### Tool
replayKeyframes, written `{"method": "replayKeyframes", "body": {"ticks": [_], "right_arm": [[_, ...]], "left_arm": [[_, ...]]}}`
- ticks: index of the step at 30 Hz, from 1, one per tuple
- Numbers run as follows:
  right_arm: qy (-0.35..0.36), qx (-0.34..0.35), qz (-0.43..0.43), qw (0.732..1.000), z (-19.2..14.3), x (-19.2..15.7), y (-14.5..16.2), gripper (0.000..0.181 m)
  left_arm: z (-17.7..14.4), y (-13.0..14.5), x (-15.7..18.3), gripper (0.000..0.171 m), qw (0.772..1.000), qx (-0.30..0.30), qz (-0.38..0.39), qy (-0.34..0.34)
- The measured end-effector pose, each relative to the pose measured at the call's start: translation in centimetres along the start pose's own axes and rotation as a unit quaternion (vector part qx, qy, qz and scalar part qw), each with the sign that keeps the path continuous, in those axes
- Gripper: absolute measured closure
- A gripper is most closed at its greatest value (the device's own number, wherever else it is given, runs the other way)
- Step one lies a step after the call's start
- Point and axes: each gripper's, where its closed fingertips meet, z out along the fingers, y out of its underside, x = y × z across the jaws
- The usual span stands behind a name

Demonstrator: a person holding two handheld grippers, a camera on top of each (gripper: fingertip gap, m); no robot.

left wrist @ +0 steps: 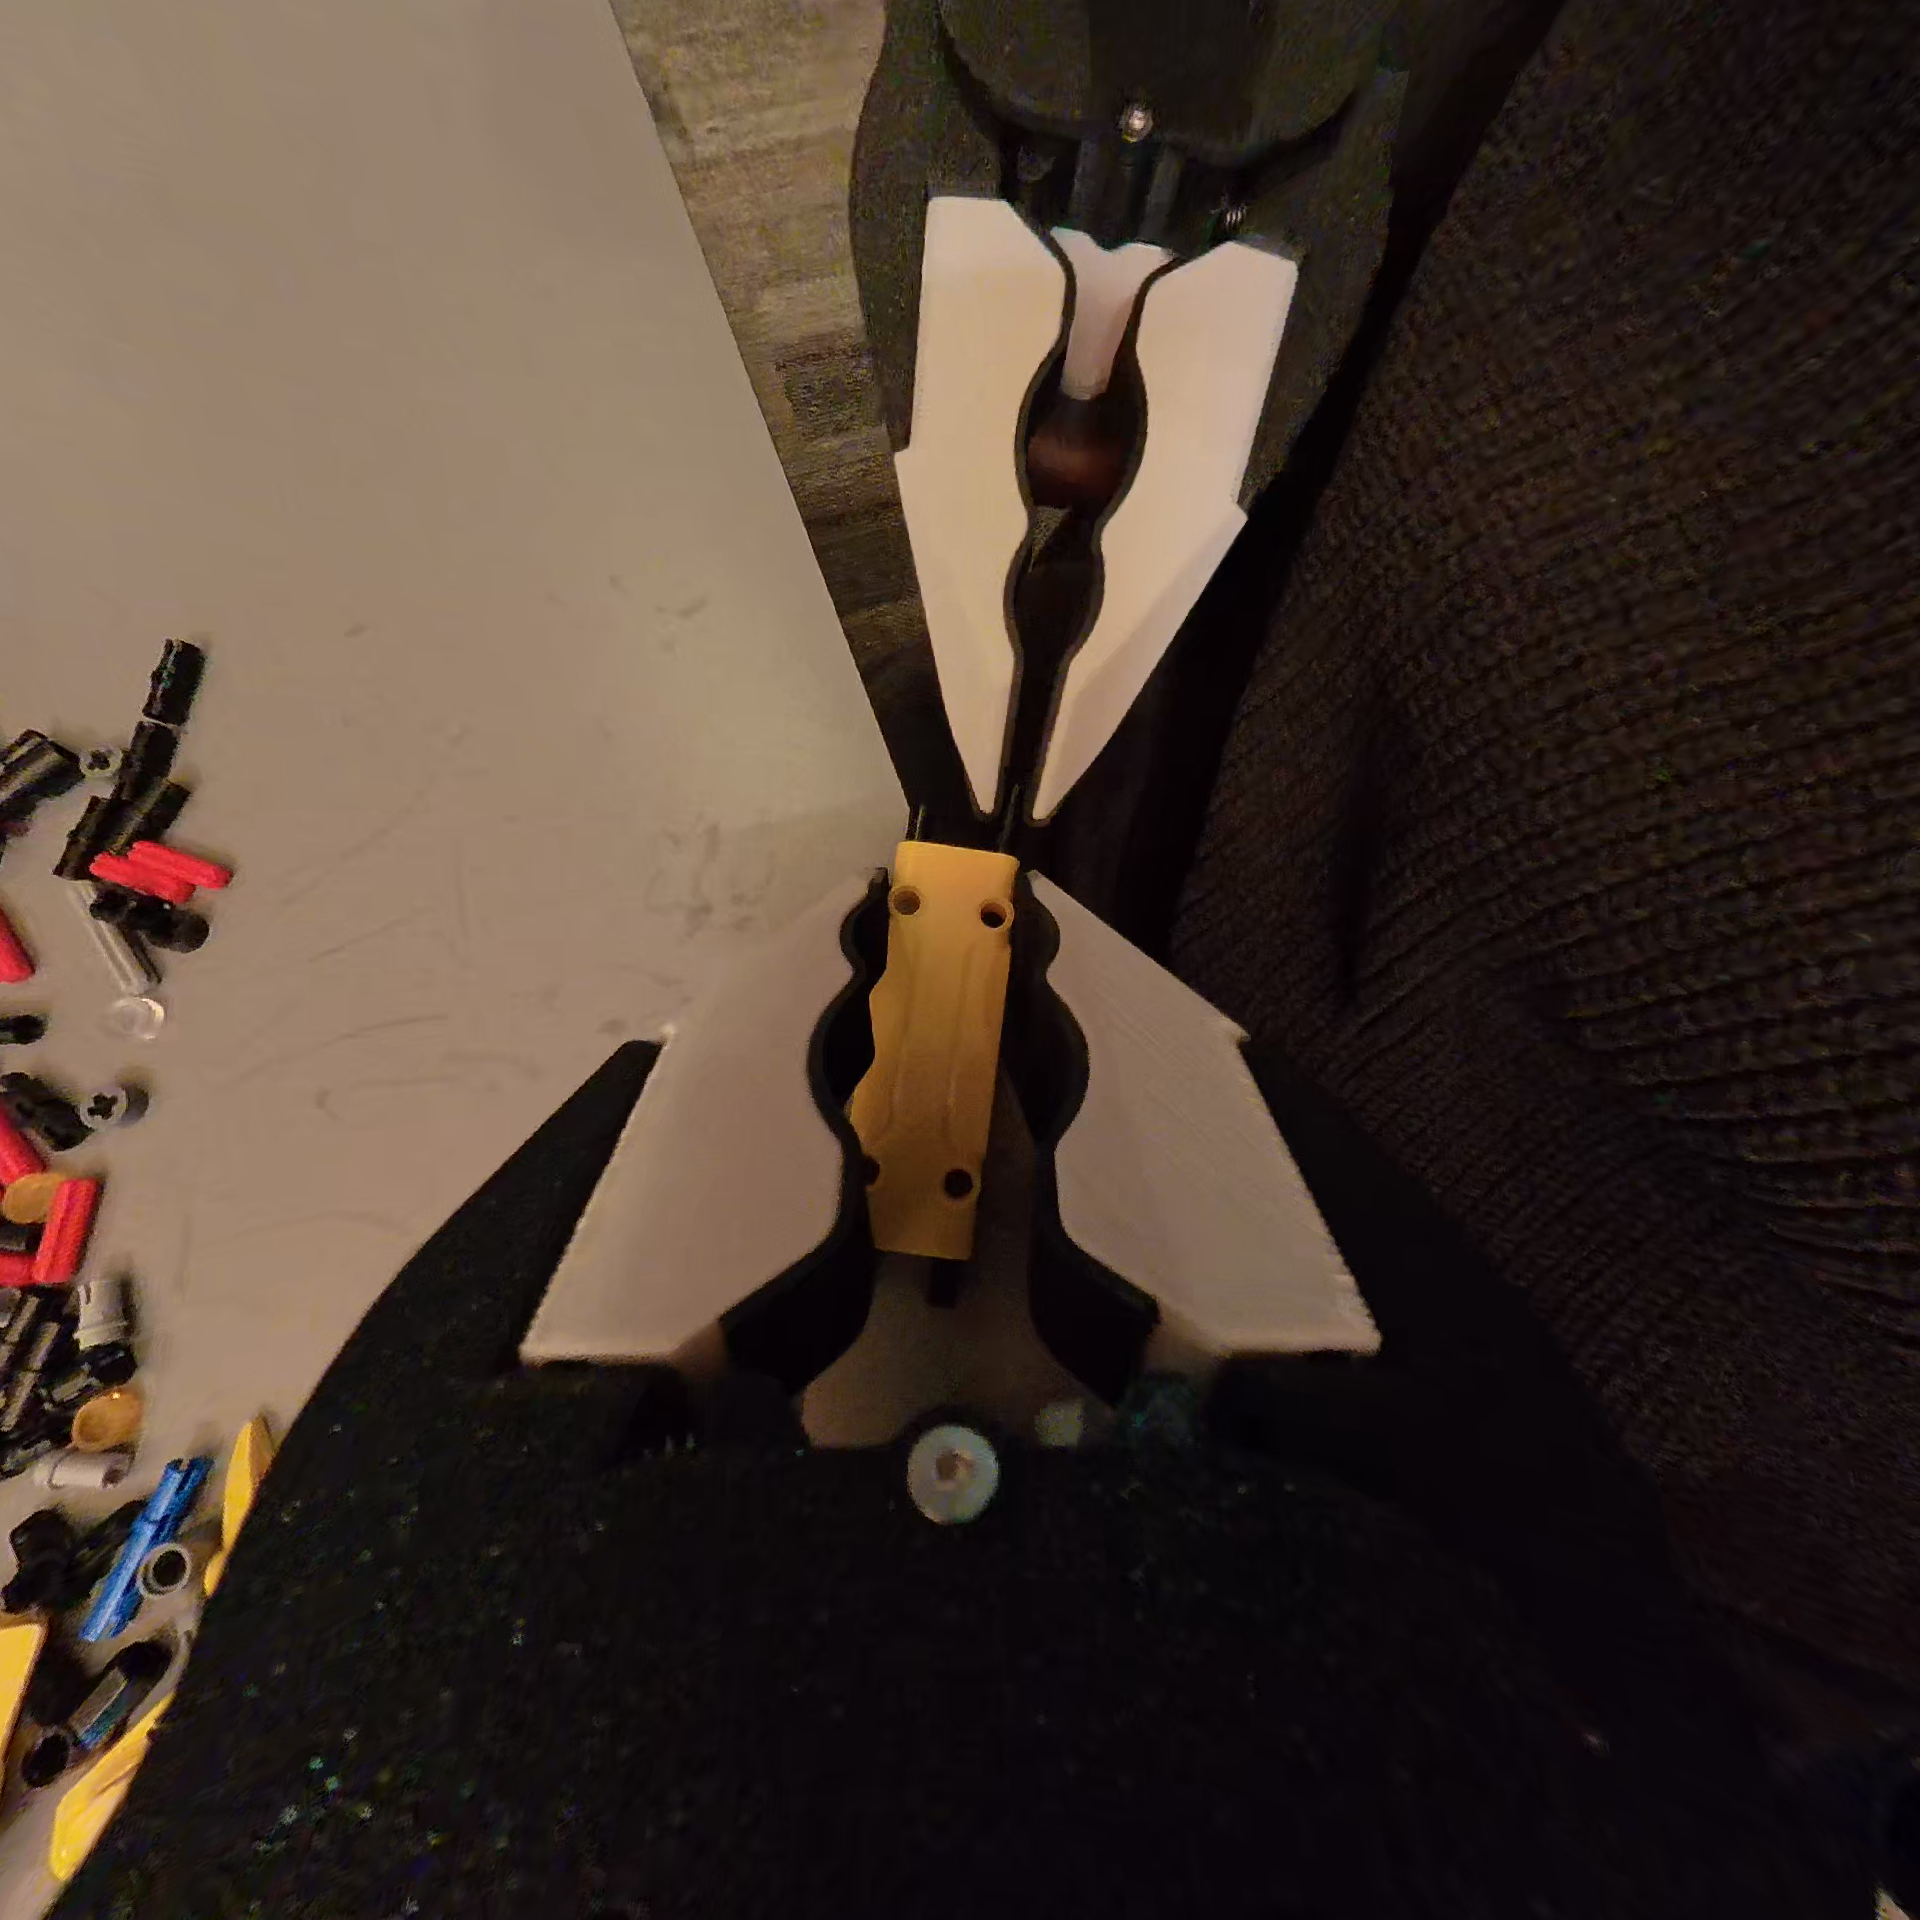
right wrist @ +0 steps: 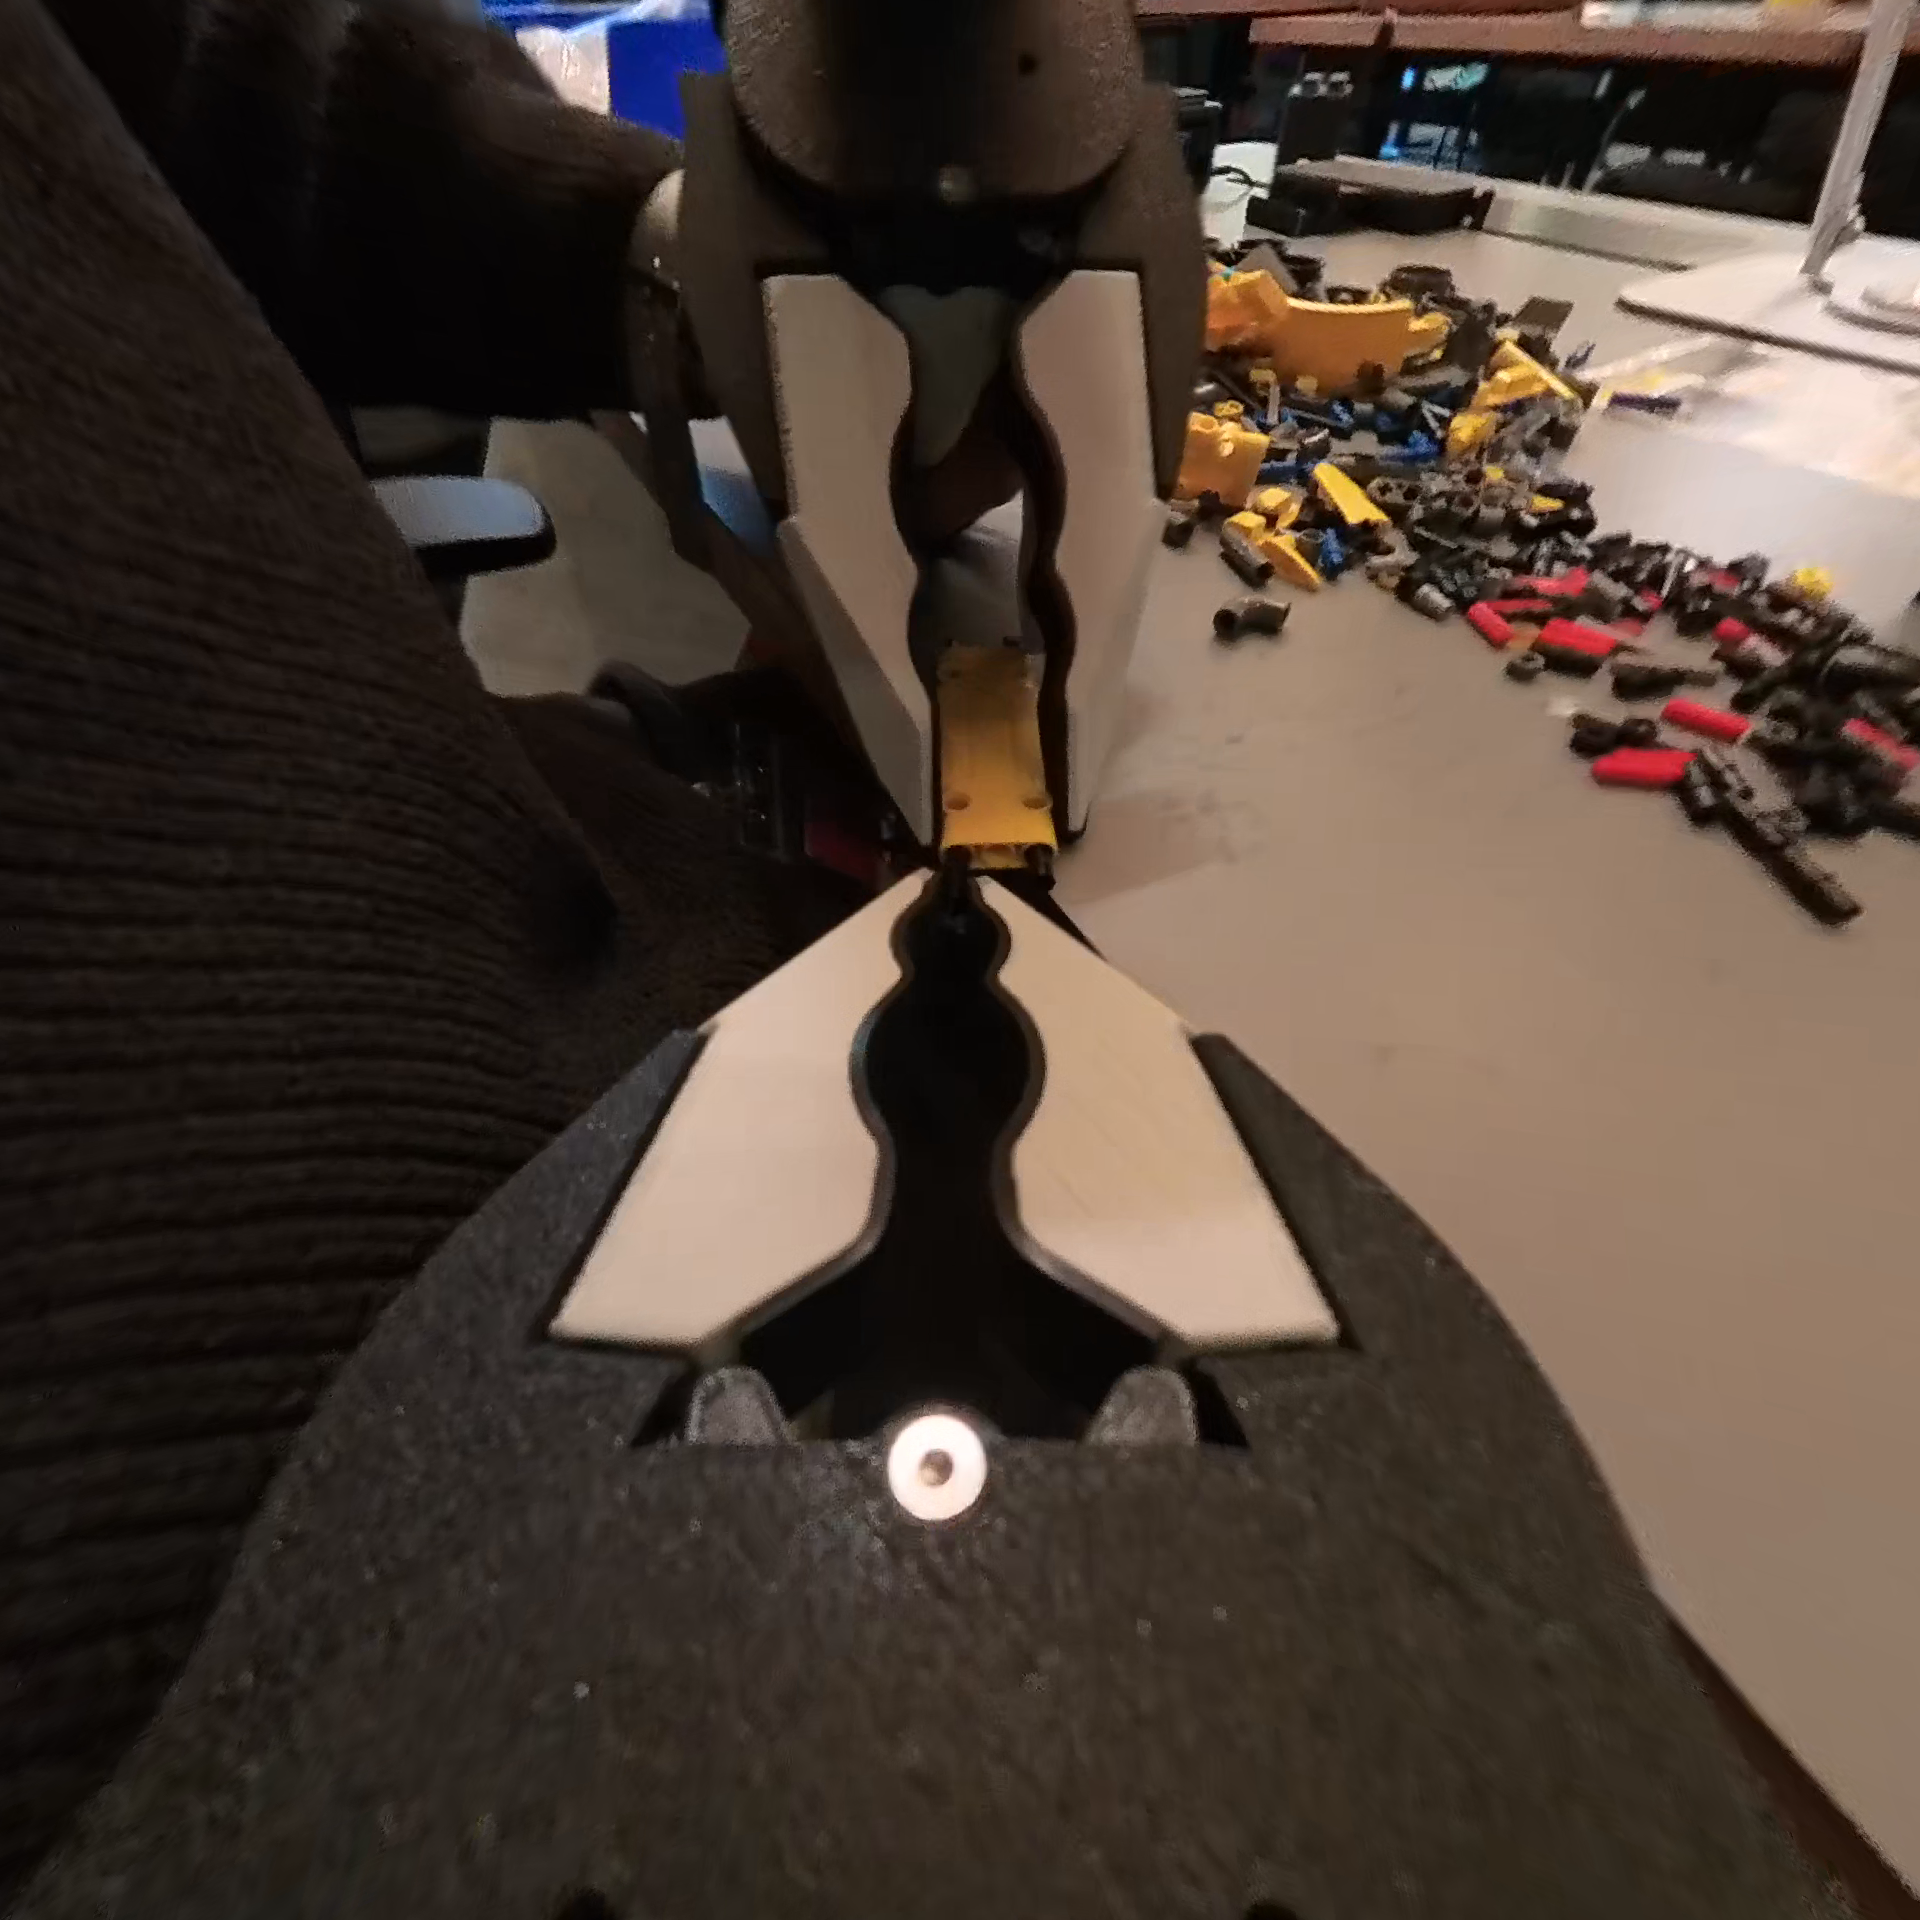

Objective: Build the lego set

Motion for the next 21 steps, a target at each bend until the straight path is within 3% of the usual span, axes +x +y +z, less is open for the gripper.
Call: {"method": "replayKeyframes", "body": {"ticks": [6, 13, 18, 21], "right_arm": [[-0.005, -0.016, -0.118, 0.993, 0.10, 0.07, 0.01, 0.178], [-0.020, -0.008, -0.158, 0.987, 0.21, 0.11, -0.08, 0.179], [-0.005, -0.012, -0.125, 0.992, 0.26, 0.13, -0.07, 0.179], [-0.006, 0.003, -0.058, 0.998, 0.28, 0.11, 0.08, 0.179]], "left_arm": [[-0.03, 0.03, -0.02, 0.149, 1.000, -0.001, -0.007, 0.014], [-0.03, 0.06, -0.05, 0.150, 1.000, -0.001, -0.013, 0.018], [-0.03, 0.06, -0.06, 0.150, 1.000, -0.001, -0.012, 0.017], [-0.03, 0.06, -0.07, 0.150, 1.000, -0.001, -0.014, 0.018]]}}
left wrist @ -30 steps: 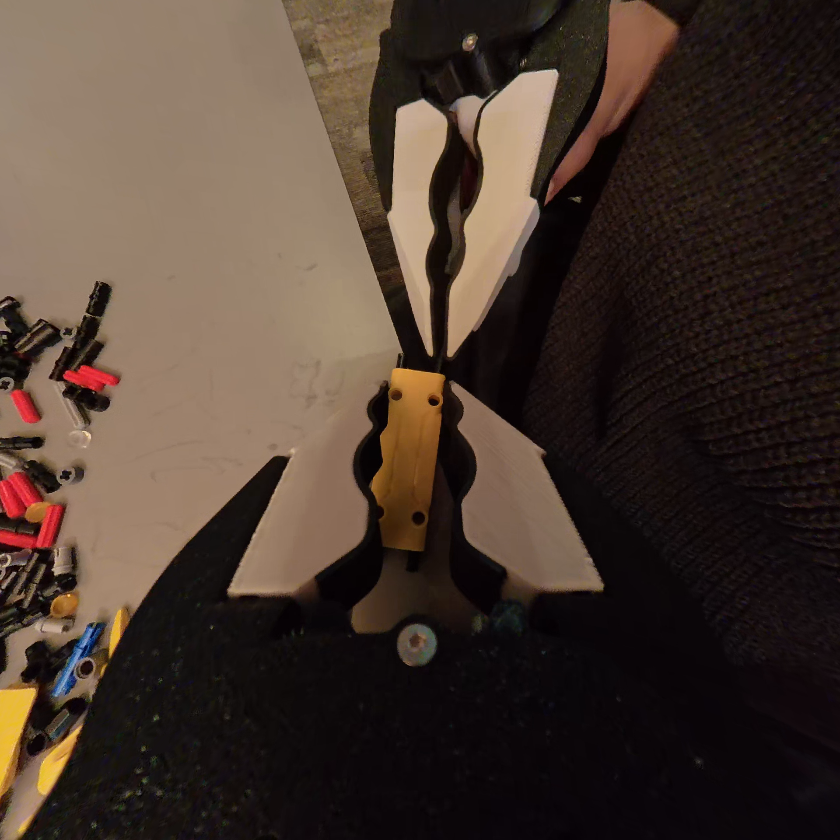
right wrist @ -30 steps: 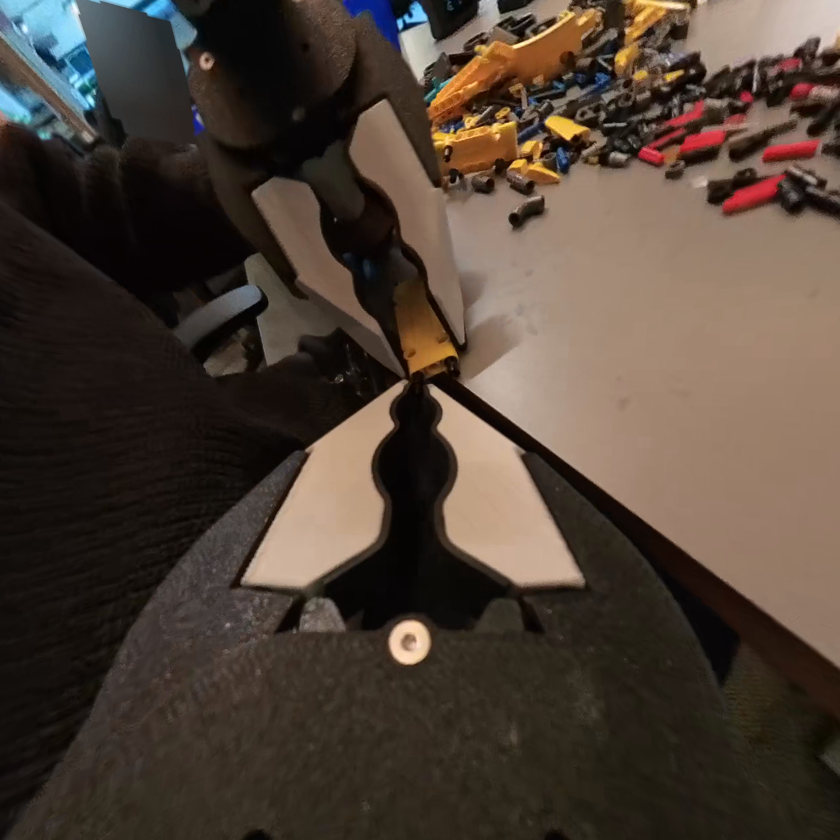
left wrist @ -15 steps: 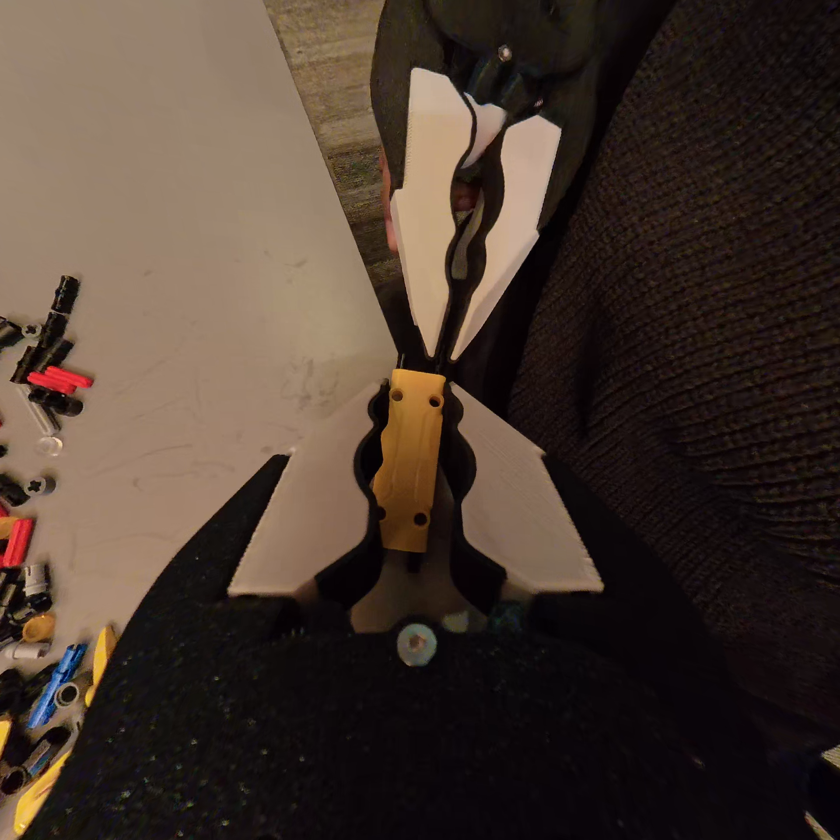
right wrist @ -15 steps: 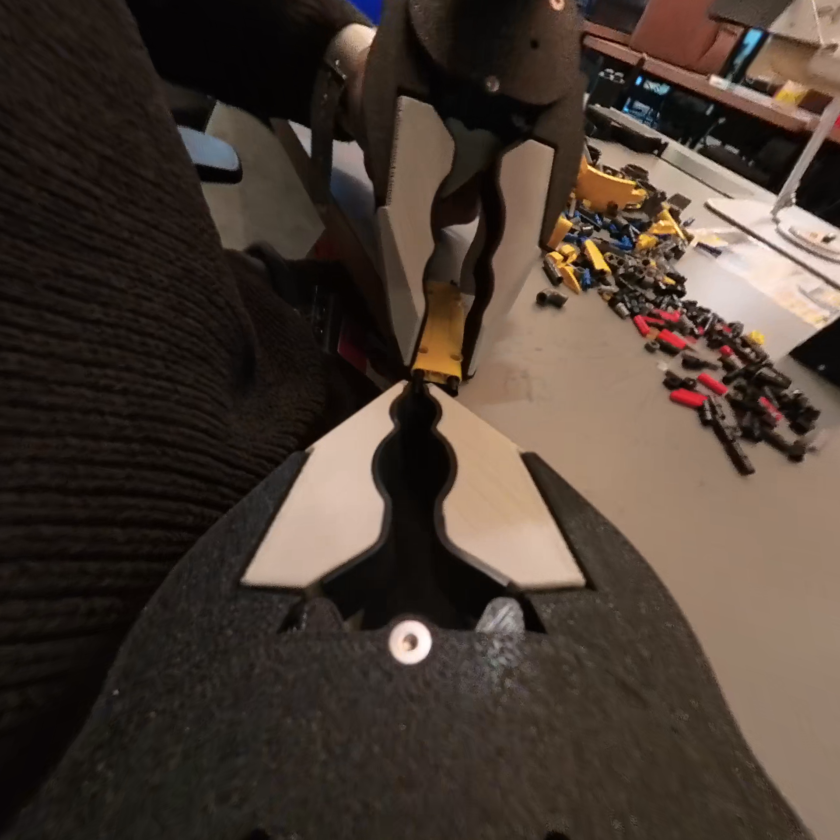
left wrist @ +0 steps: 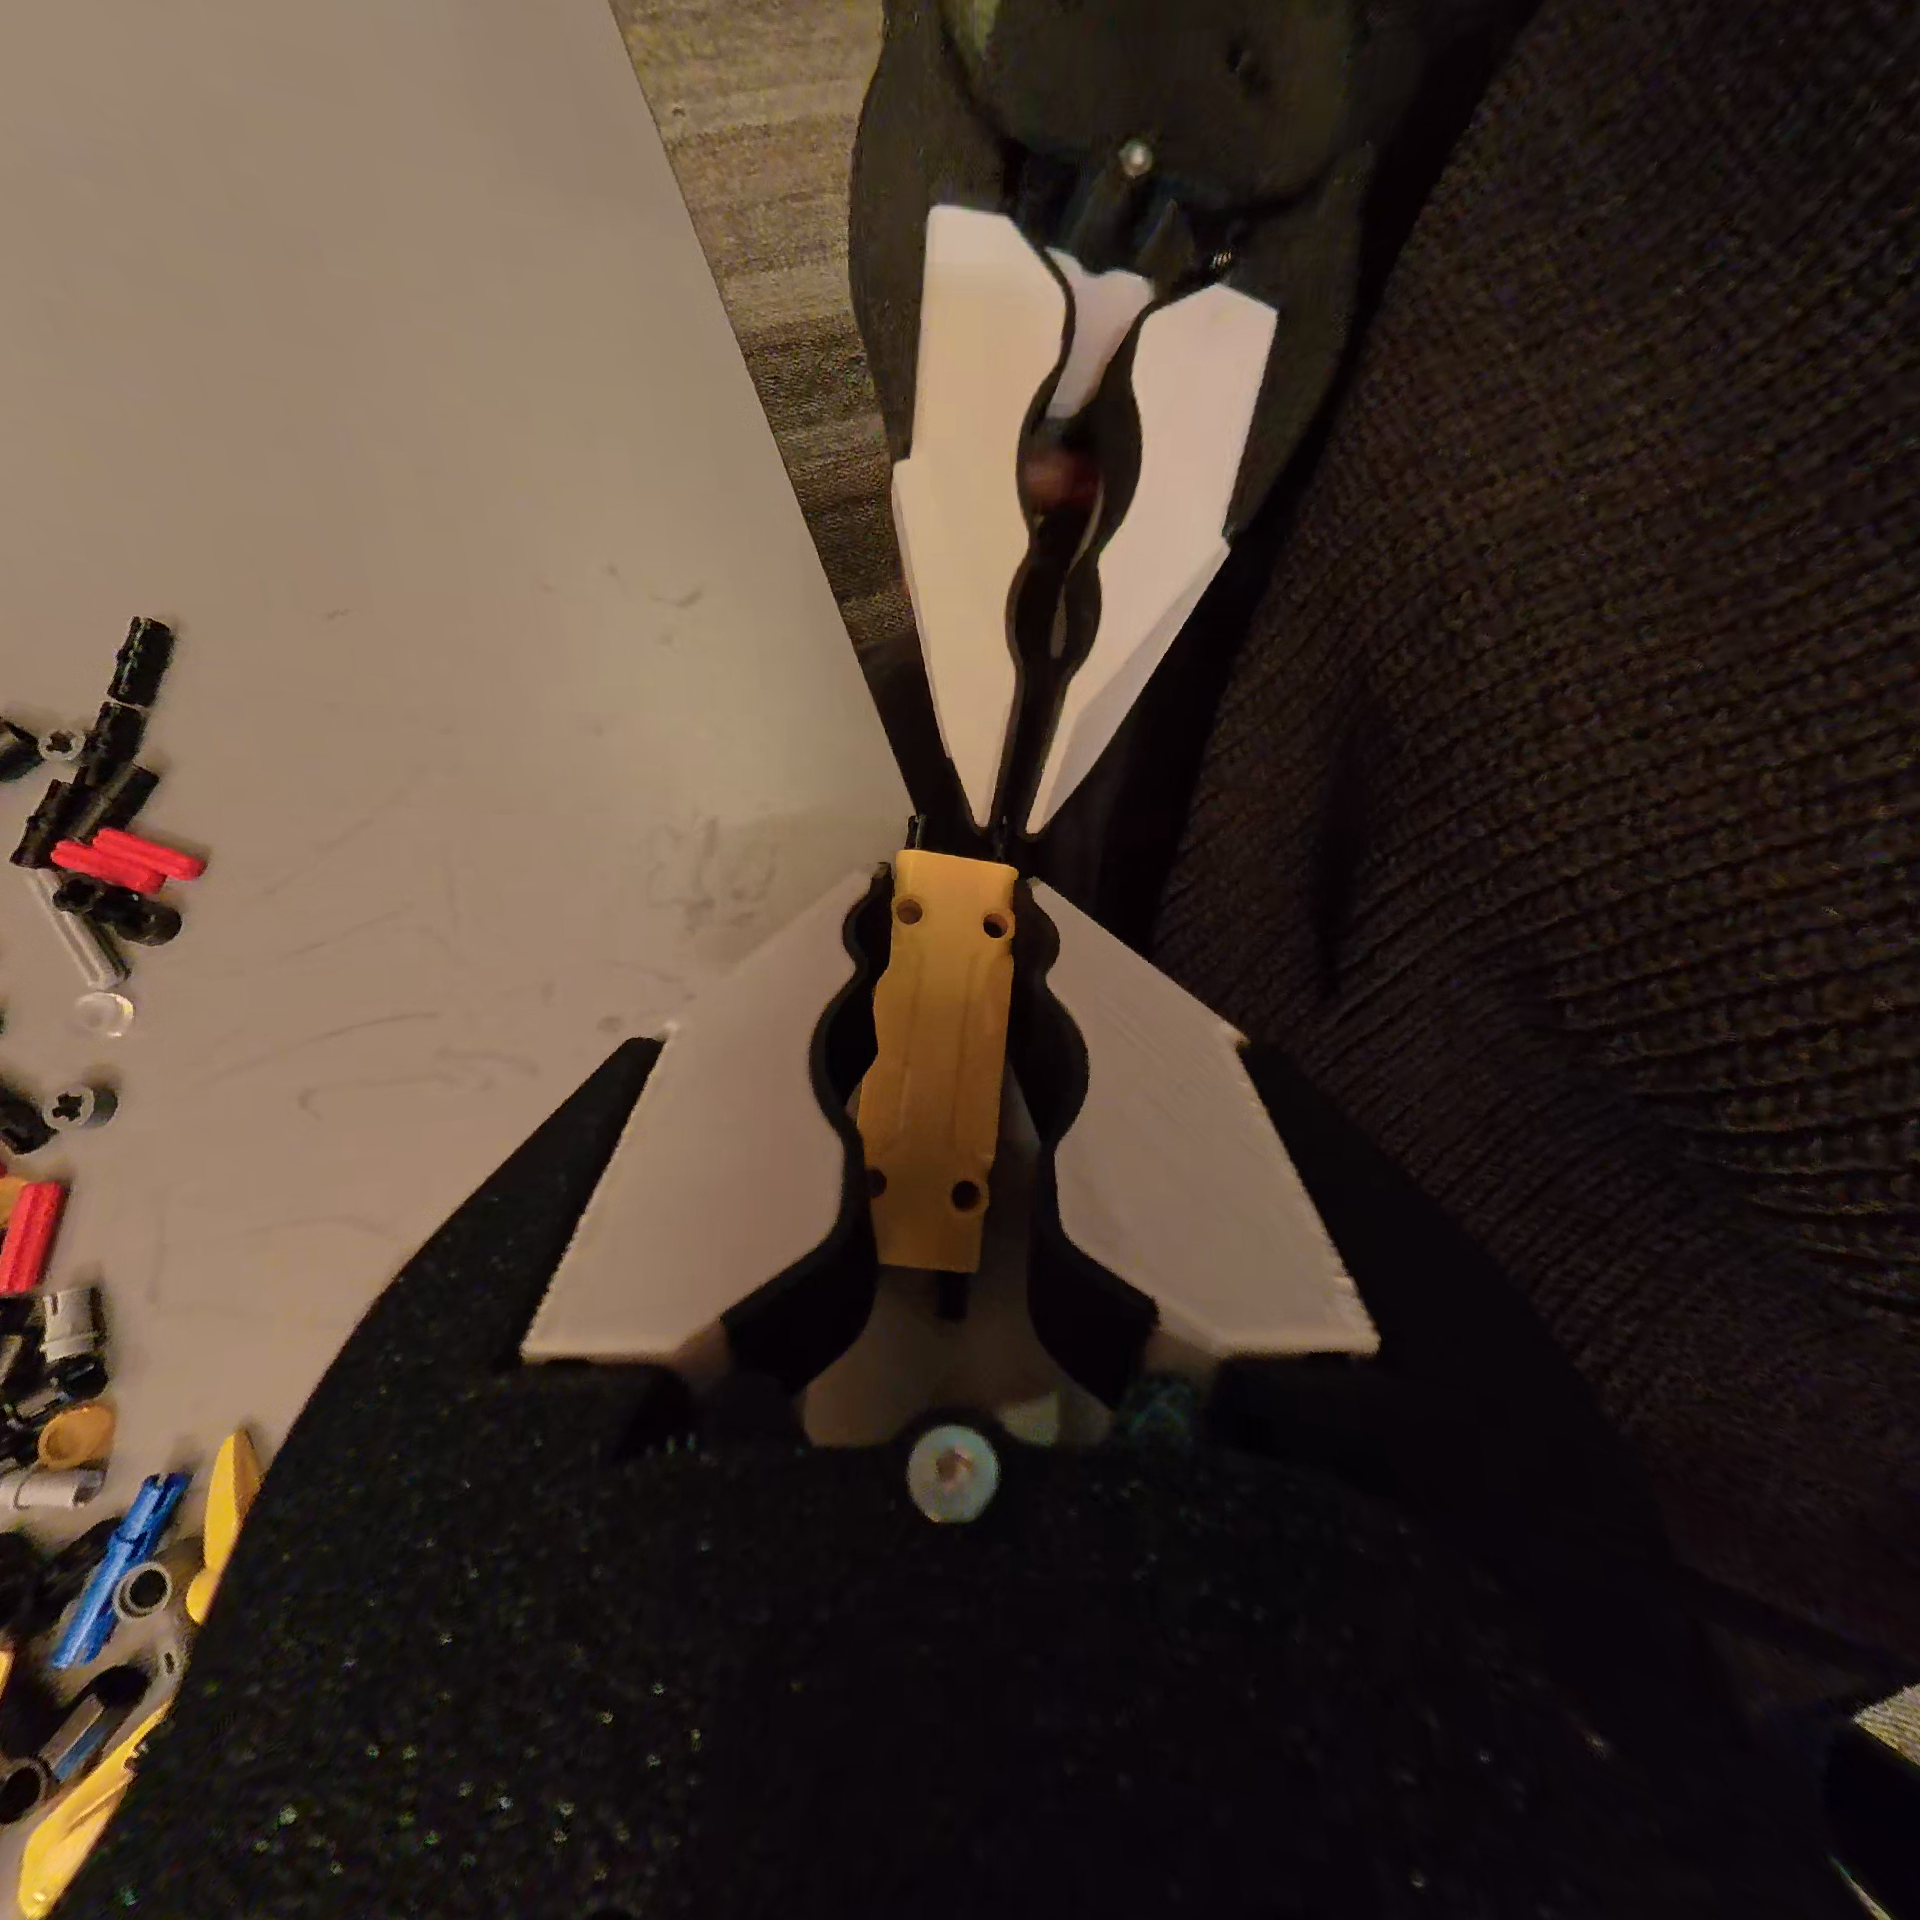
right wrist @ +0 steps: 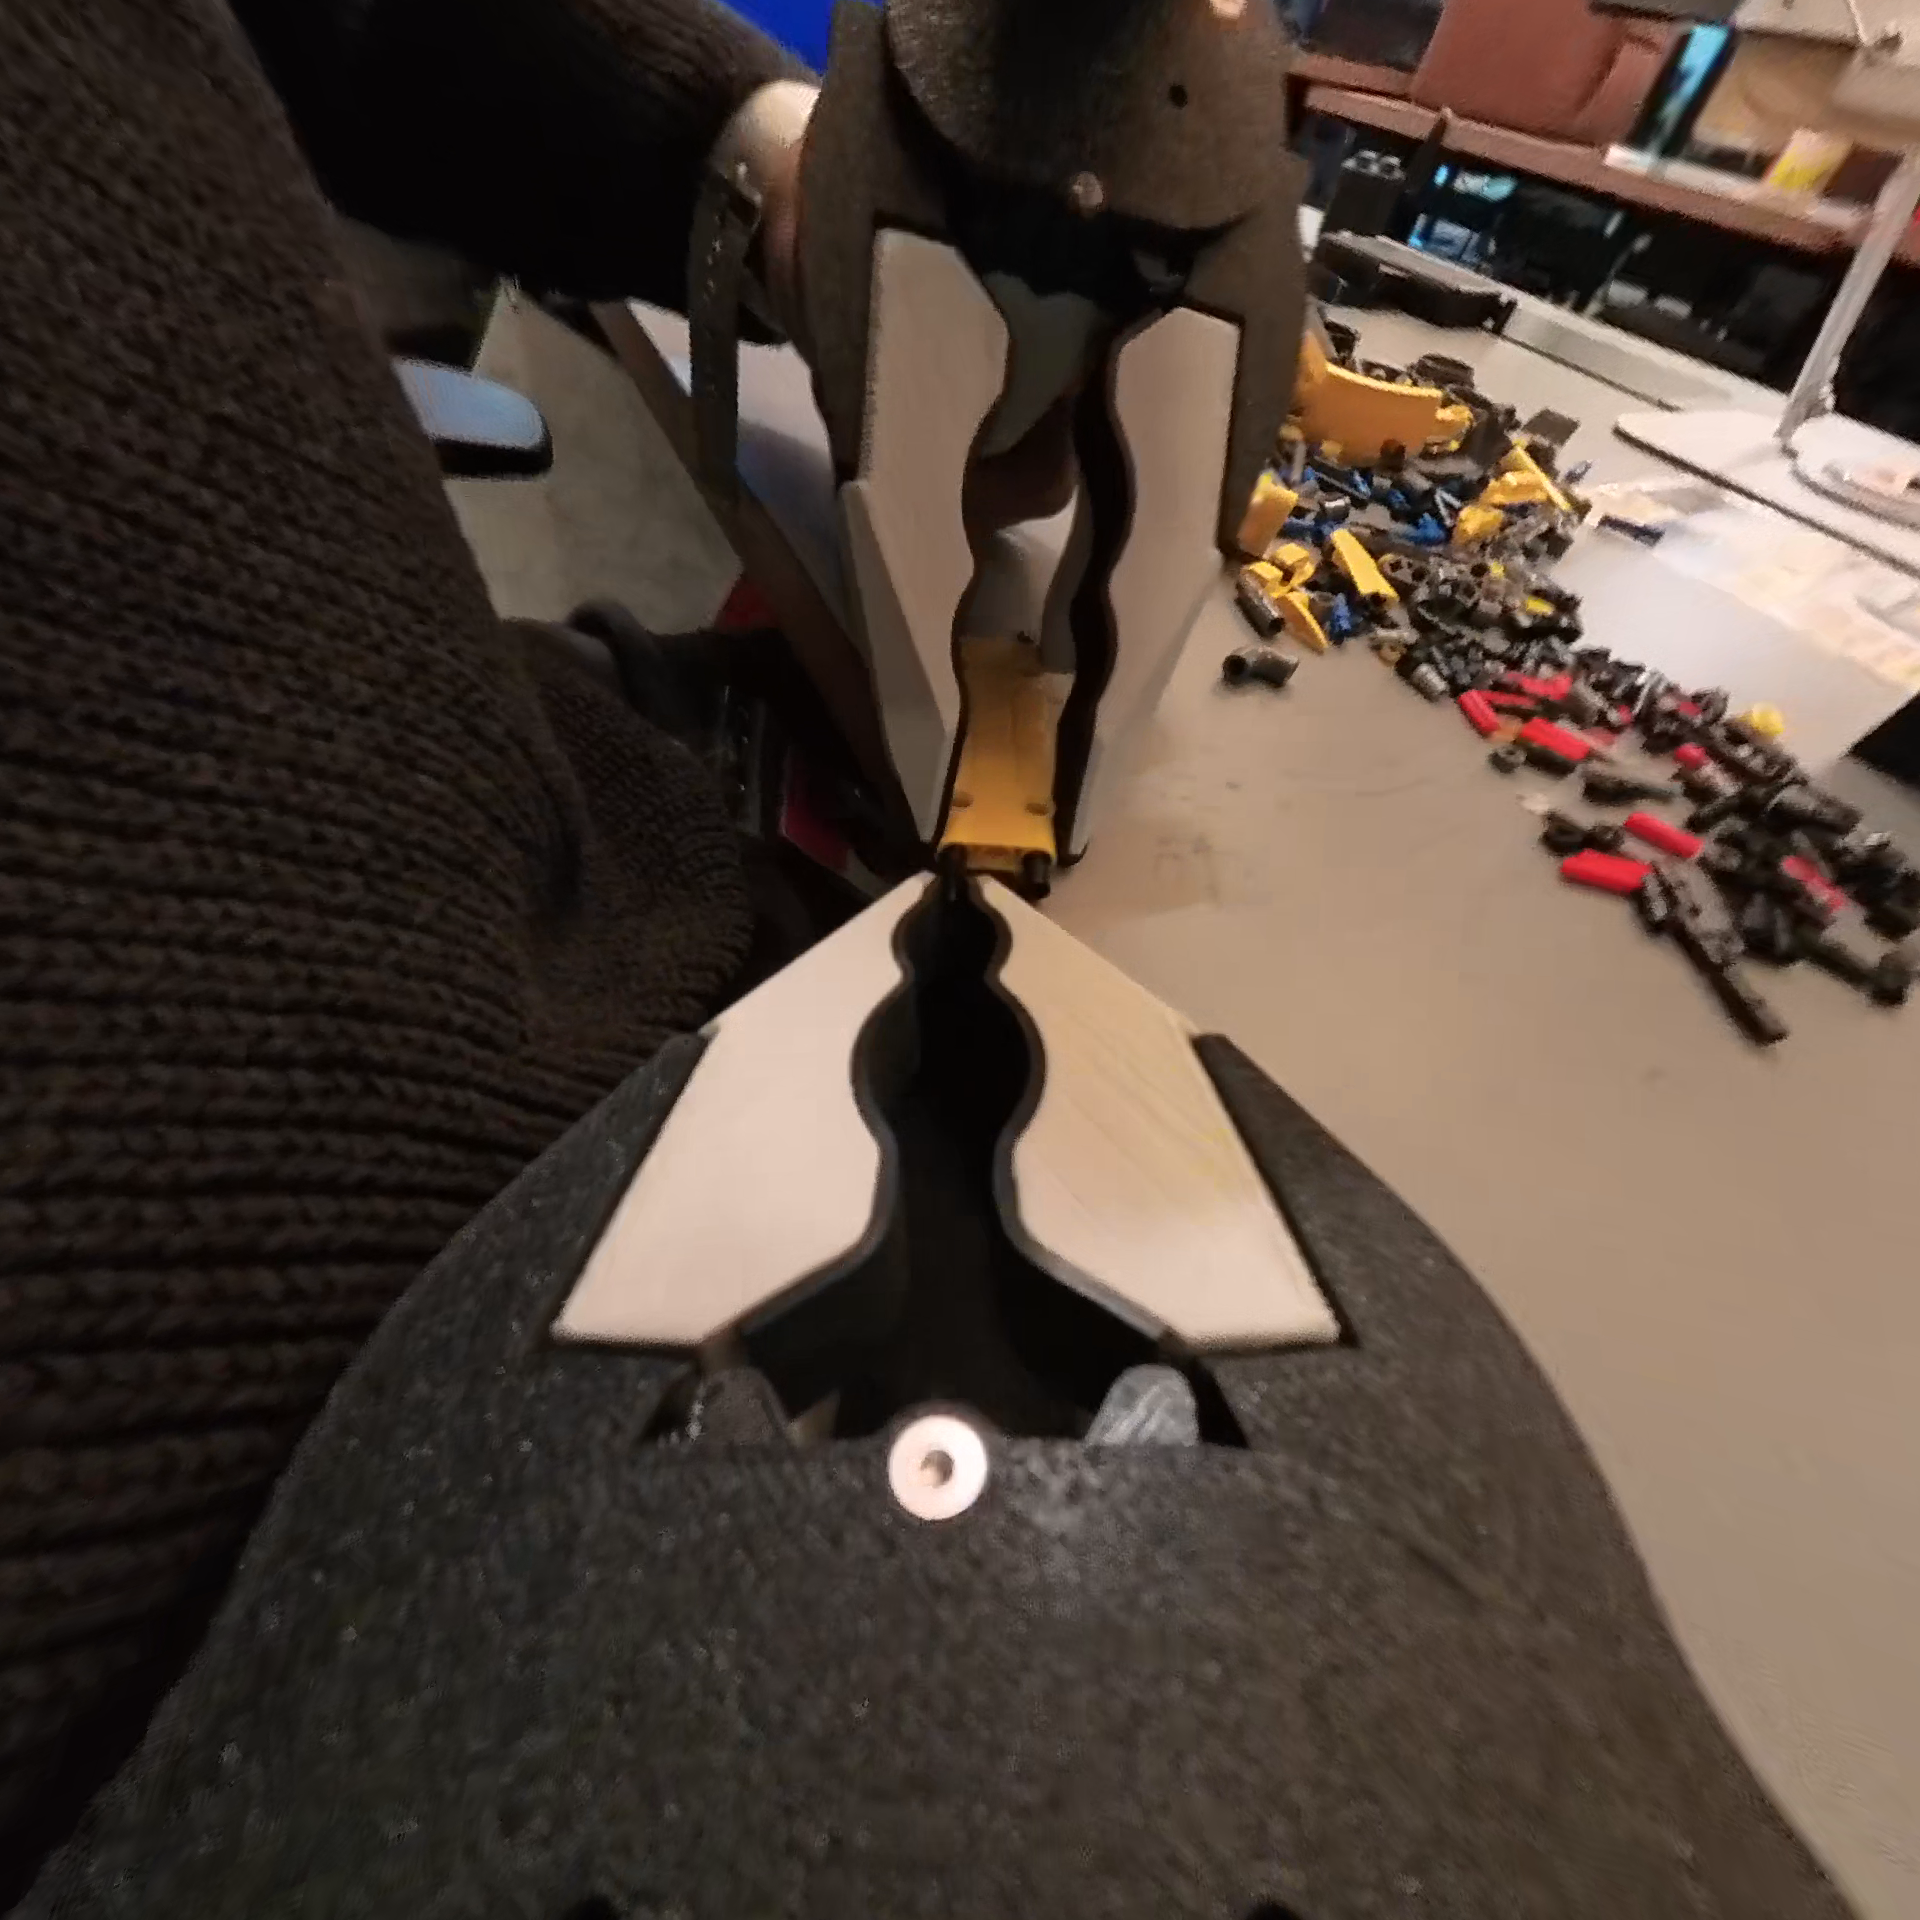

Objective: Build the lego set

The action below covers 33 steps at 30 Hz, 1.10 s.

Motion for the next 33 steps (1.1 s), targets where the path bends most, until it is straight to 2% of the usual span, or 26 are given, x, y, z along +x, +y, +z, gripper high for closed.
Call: {"method": "replayKeyframes", "body": {"ticks": [8, 15, 25, 28, 33], "right_arm": [[-0.019, 0.046, 0.175, 0.983, 0.5, 0.0, -0.3, 0.180], [-0.013, 0.028, 0.138, 0.990, 0.5, 0.1, -0.2, 0.177], [0.018, 0.042, 0.176, 0.983, -1.1, 0.7, -0.5, 0.176], [0.040, 0.050, 0.156, 0.986, -1.7, 1.4, -1.3, 0.176], [0.082, 0.045, 0.118, 0.989, -2.3, 3.2, -2.2, 0.175]], "left_arm": [[0.0, 0.0, 0.0, 0.150, 1.000, 0.000, 0.002, -0.001], [0.0, 0.0, 0.0, 0.150, 1.000, 0.000, 0.001, -0.001], [0.0, -0.2, -0.1, 0.149, 1.000, 0.004, -0.004, -0.005], [-0.2, -0.5, -1.3, 0.148, 0.998, 0.016, -0.053, -0.021], [-1.1, -0.3, -4.8, 0.148, 0.990, 0.028, -0.104, -0.090]]}}
